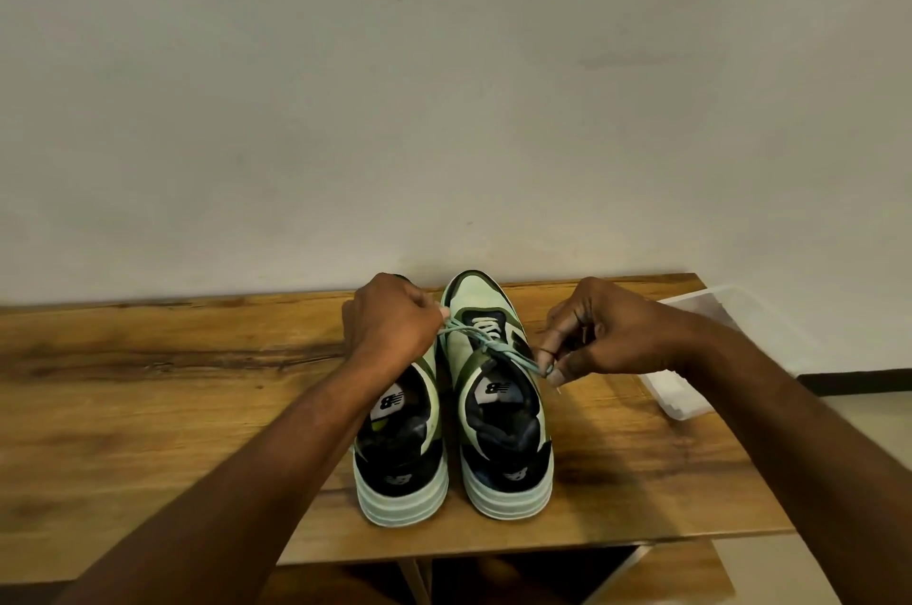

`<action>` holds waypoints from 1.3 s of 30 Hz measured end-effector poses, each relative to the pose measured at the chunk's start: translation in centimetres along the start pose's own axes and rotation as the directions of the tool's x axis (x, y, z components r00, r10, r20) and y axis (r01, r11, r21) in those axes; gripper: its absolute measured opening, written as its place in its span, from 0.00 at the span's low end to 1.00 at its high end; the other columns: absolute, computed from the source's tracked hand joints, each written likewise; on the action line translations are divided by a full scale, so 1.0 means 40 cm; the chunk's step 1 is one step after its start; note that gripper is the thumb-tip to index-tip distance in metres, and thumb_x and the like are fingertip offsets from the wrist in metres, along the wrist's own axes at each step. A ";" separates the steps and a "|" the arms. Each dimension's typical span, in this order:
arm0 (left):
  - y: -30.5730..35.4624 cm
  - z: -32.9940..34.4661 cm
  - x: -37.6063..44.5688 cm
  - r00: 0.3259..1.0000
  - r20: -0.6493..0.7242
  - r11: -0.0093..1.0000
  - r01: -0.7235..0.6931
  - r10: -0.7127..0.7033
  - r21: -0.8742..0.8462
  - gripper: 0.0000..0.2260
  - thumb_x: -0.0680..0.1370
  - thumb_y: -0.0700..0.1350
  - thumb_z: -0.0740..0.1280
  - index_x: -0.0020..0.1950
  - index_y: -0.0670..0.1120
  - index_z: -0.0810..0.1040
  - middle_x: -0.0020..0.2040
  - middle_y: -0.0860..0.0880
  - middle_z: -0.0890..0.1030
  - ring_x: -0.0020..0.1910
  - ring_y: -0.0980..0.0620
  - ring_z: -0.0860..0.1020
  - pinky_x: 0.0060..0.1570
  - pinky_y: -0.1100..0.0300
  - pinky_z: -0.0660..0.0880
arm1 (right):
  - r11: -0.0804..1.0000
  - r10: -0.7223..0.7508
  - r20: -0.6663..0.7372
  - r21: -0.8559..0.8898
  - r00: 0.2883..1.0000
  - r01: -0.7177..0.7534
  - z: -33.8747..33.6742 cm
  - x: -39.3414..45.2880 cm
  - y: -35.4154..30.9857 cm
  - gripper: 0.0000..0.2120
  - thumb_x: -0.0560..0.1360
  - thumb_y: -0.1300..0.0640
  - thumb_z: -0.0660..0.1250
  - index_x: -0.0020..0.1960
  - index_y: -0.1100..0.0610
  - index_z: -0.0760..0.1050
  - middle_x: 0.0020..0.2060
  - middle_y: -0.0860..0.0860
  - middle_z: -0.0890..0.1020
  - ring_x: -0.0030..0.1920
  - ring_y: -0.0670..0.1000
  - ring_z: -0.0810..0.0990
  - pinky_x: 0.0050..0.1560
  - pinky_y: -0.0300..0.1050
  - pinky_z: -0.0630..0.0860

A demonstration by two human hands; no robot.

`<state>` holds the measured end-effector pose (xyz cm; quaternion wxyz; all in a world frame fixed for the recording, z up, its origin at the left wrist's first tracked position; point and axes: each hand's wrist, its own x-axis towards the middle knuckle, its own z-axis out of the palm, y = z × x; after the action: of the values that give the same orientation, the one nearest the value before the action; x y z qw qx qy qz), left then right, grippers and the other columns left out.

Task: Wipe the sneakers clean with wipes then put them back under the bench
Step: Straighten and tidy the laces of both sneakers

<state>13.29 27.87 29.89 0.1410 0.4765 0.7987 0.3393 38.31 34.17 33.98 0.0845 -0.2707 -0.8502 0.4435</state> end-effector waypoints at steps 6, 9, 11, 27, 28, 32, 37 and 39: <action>-0.001 0.001 -0.008 0.996 0.000 0.993 -0.083 0.084 0.085 0.12 0.73 0.52 0.79 0.31 0.57 0.82 0.41 0.59 0.86 0.44 0.54 0.84 0.48 0.59 0.75 | 0.999 -0.003 -0.064 0.040 0.998 0.005 0.004 -0.004 0.012 0.07 0.69 0.64 0.81 0.45 0.57 0.88 0.40 0.50 0.87 0.38 0.48 0.83 0.39 0.36 0.75; 0.000 -0.006 -0.018 0.990 0.042 0.966 -0.139 0.133 0.218 0.11 0.73 0.58 0.77 0.34 0.56 0.82 0.37 0.60 0.83 0.45 0.54 0.83 0.50 0.57 0.73 | 0.994 0.014 -0.154 0.114 0.988 0.004 0.008 -0.010 0.015 0.08 0.70 0.61 0.81 0.49 0.56 0.87 0.42 0.51 0.88 0.41 0.51 0.85 0.40 0.41 0.79; 0.007 -0.008 -0.024 0.983 0.064 0.925 -0.184 0.173 0.332 0.14 0.74 0.64 0.73 0.42 0.55 0.86 0.41 0.57 0.85 0.48 0.52 0.82 0.56 0.53 0.74 | 0.984 0.070 -0.219 0.177 0.973 -0.031 0.013 -0.008 0.011 0.13 0.70 0.55 0.81 0.54 0.54 0.87 0.44 0.51 0.88 0.42 0.51 0.85 0.36 0.45 0.78; 0.052 0.010 -0.067 0.933 0.227 0.901 -0.335 0.277 0.275 0.09 0.77 0.55 0.71 0.50 0.53 0.90 0.46 0.53 0.88 0.49 0.48 0.83 0.56 0.56 0.76 | 0.895 0.438 -0.376 0.270 0.817 -0.356 0.082 0.049 0.033 0.12 0.68 0.50 0.83 0.43 0.57 0.88 0.38 0.52 0.88 0.42 0.52 0.88 0.43 0.51 0.86; 0.060 0.012 -0.073 0.929 0.244 0.906 -0.339 0.279 0.252 0.09 0.78 0.54 0.71 0.51 0.53 0.89 0.47 0.54 0.88 0.51 0.49 0.83 0.55 0.58 0.76 | 0.898 0.435 -0.388 0.254 0.813 -0.359 0.075 0.043 0.036 0.12 0.67 0.51 0.83 0.43 0.58 0.88 0.37 0.52 0.88 0.41 0.52 0.88 0.43 0.51 0.86; 0.096 0.031 -0.103 0.901 0.291 0.897 -0.389 0.323 0.209 0.09 0.79 0.51 0.71 0.54 0.51 0.89 0.50 0.52 0.88 0.52 0.50 0.84 0.67 0.53 0.74 | 0.881 0.472 -0.375 0.244 0.798 -0.406 0.043 0.016 0.041 0.12 0.67 0.54 0.83 0.44 0.61 0.87 0.36 0.55 0.87 0.39 0.54 0.88 0.43 0.51 0.86; 0.122 0.057 -0.124 0.856 0.396 0.902 -0.411 0.332 0.132 0.10 0.80 0.50 0.71 0.57 0.49 0.88 0.53 0.48 0.88 0.56 0.47 0.83 0.72 0.50 0.71 | 0.887 0.462 -0.356 0.170 0.812 -0.430 0.006 -0.020 0.053 0.07 0.69 0.56 0.82 0.43 0.59 0.88 0.35 0.54 0.87 0.39 0.54 0.87 0.44 0.51 0.86; 0.125 0.067 -0.128 0.836 0.444 0.907 -0.407 0.321 0.111 0.12 0.80 0.51 0.71 0.61 0.49 0.86 0.57 0.48 0.87 0.61 0.47 0.81 0.71 0.49 0.72 | 0.883 0.468 -0.358 0.181 0.808 -0.432 -0.003 -0.028 0.054 0.09 0.69 0.53 0.82 0.41 0.59 0.88 0.34 0.54 0.87 0.37 0.53 0.86 0.43 0.49 0.86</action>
<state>20.67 26.17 30.83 0.1916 0.6930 0.6743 0.1683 40.11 34.66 32.46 0.1572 -0.5433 -0.7062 0.4259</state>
